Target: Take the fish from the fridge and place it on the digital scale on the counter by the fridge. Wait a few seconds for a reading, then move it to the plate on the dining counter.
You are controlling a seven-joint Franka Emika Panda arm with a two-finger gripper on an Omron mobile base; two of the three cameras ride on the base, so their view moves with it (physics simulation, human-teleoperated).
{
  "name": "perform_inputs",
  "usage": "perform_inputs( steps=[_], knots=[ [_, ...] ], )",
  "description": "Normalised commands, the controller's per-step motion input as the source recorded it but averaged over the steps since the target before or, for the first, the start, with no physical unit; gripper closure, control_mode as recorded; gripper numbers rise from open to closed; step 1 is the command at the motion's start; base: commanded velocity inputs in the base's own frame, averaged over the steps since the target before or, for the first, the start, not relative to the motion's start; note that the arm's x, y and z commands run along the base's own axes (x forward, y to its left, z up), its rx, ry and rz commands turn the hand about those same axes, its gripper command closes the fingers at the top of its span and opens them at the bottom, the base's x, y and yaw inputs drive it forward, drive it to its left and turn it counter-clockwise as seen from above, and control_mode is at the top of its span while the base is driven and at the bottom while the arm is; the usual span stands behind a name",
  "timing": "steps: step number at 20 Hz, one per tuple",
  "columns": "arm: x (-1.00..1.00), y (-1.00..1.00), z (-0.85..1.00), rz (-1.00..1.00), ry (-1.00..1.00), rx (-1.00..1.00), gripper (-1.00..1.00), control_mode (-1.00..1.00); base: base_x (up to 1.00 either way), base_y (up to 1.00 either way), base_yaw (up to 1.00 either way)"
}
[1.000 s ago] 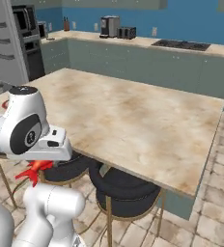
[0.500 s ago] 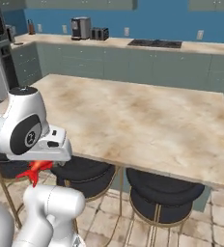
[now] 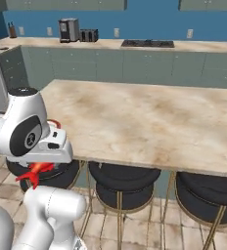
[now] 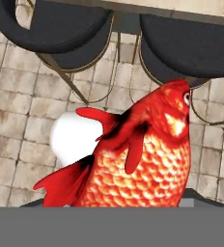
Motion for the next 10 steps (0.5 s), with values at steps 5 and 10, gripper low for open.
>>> perform_inputs(
  steps=[5,10],
  knots=[
    [0.0,0.0,0.0,0.0,0.0,0.0,1.0,1.0,0.17,1.0,-0.06],
    [0.0,0.0,0.0,0.0,0.0,0.0,1.0,1.0,0.53,0.91,0.0]
  ],
)
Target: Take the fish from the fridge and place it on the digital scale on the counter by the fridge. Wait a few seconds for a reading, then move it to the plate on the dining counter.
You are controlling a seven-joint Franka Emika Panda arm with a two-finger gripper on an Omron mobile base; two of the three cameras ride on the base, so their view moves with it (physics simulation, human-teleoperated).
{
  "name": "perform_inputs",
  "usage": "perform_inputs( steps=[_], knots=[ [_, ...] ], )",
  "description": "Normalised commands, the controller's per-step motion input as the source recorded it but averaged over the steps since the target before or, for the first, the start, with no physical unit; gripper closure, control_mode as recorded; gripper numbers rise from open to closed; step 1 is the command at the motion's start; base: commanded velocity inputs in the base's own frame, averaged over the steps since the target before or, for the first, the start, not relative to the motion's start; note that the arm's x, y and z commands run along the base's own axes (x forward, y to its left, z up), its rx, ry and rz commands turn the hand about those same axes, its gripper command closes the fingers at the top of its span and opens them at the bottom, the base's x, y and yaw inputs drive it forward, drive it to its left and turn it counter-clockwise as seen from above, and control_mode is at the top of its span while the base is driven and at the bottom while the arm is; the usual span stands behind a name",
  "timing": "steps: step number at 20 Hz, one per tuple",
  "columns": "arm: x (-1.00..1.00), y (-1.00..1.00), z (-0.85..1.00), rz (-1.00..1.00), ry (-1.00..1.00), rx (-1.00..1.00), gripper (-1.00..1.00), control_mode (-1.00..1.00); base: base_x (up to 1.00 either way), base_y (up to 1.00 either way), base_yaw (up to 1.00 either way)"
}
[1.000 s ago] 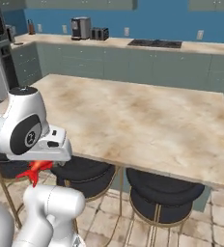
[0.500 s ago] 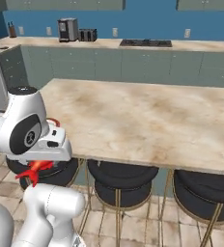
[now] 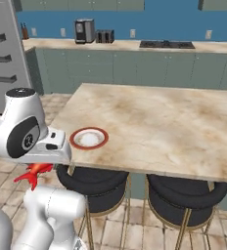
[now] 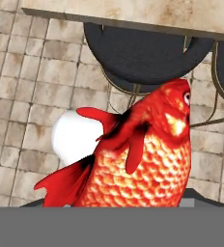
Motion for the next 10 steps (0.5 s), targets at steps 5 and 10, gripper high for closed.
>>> perform_inputs(
  steps=[5,10],
  knots=[
    [0.0,0.0,0.0,0.0,0.0,0.0,1.0,1.0,0.99,0.31,0.0],
    [0.0,0.0,0.0,0.0,0.0,0.0,1.0,1.0,0.26,0.0,0.0]
  ],
)
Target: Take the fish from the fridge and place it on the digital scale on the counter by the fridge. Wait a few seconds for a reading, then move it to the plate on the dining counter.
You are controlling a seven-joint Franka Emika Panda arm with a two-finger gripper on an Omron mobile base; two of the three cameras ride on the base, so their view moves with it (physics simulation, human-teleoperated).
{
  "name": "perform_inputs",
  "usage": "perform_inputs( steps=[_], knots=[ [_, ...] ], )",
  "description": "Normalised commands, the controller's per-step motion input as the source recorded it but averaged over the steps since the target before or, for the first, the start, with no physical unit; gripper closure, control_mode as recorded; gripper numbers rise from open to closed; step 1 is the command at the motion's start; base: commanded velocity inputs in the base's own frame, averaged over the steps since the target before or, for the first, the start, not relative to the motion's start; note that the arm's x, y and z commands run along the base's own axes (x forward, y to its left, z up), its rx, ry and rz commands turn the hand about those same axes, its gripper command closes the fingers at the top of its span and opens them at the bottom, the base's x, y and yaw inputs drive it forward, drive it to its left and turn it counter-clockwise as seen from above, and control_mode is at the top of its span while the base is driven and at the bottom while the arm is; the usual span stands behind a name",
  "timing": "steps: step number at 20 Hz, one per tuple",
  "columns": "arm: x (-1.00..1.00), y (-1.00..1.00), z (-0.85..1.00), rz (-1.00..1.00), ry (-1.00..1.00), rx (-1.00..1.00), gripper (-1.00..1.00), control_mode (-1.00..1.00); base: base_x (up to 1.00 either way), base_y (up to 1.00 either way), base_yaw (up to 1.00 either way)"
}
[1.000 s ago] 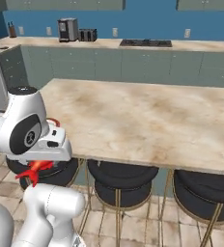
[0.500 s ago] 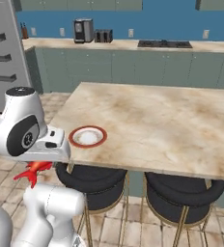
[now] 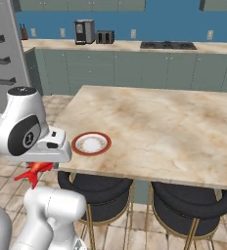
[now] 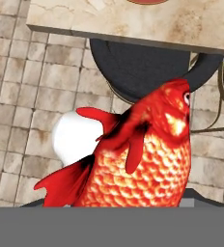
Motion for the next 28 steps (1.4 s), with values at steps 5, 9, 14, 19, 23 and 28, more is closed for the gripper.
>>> perform_inputs(
  steps=[5,9,14,19,23,28],
  knots=[
    [0.0,0.0,0.0,0.0,0.0,0.0,1.0,1.0,0.0,0.0,0.0],
    [0.57,0.14,-0.01,0.01,0.09,0.0,1.0,-1.0,0.03,0.08,0.0],
    [0.98,0.08,0.0,0.05,0.25,-0.01,1.0,-1.0,0.0,0.0,0.0],
    [1.0,0.0,-0.11,0.1,0.06,-0.01,1.0,-1.0,0.0,0.0,0.0],
    [0.83,0.0,-0.73,0.03,-0.01,0.0,1.0,-1.0,0.0,0.0,0.0],
    [0.78,0.0,-1.0,0.0,0.0,0.01,1.0,-1.0,0.0,0.0,0.0]
  ],
)
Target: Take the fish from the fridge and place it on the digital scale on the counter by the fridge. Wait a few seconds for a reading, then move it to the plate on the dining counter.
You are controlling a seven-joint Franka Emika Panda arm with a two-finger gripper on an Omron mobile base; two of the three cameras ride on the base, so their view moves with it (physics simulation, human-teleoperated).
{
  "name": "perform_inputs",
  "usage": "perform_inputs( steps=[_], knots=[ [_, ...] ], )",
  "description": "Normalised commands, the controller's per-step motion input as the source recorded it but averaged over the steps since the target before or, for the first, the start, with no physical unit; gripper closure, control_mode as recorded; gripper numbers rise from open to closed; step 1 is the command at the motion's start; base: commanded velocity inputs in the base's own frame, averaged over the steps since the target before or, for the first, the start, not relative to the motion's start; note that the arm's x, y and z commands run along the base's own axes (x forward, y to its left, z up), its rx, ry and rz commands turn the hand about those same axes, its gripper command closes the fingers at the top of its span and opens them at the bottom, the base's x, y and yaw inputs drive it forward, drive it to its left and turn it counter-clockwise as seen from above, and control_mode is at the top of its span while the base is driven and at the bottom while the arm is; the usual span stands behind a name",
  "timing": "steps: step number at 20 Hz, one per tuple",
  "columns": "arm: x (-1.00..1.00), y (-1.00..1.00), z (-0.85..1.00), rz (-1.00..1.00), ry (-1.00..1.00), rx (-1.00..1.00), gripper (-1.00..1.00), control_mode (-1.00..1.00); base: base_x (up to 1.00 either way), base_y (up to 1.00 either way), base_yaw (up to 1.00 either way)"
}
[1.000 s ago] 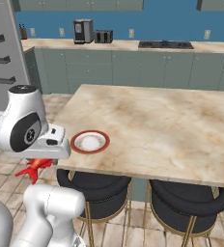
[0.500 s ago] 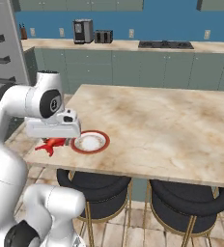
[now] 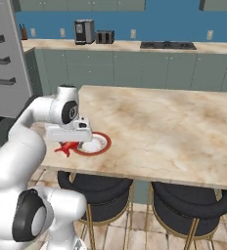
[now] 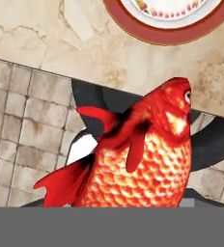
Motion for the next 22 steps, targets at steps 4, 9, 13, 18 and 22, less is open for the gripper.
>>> perform_inputs(
  steps=[4,9,13,18,22],
  knots=[
    [0.88,0.03,-0.7,0.03,-0.02,0.04,1.0,-1.0,0.0,0.0,0.0],
    [0.9,0.02,-0.27,0.02,-0.01,0.02,1.0,-1.0,0.0,0.0,0.0],
    [0.81,0.0,0.0,0.0,0.13,-0.03,1.0,-1.0,0.0,0.0,0.0],
    [0.71,0.0,-0.11,0.0,0.09,-0.02,1.0,-1.0,0.0,0.0,0.0],
    [0.33,0.0,-0.58,0.01,0.0,0.0,1.0,-1.0,0.0,0.0,0.0]
  ],
)
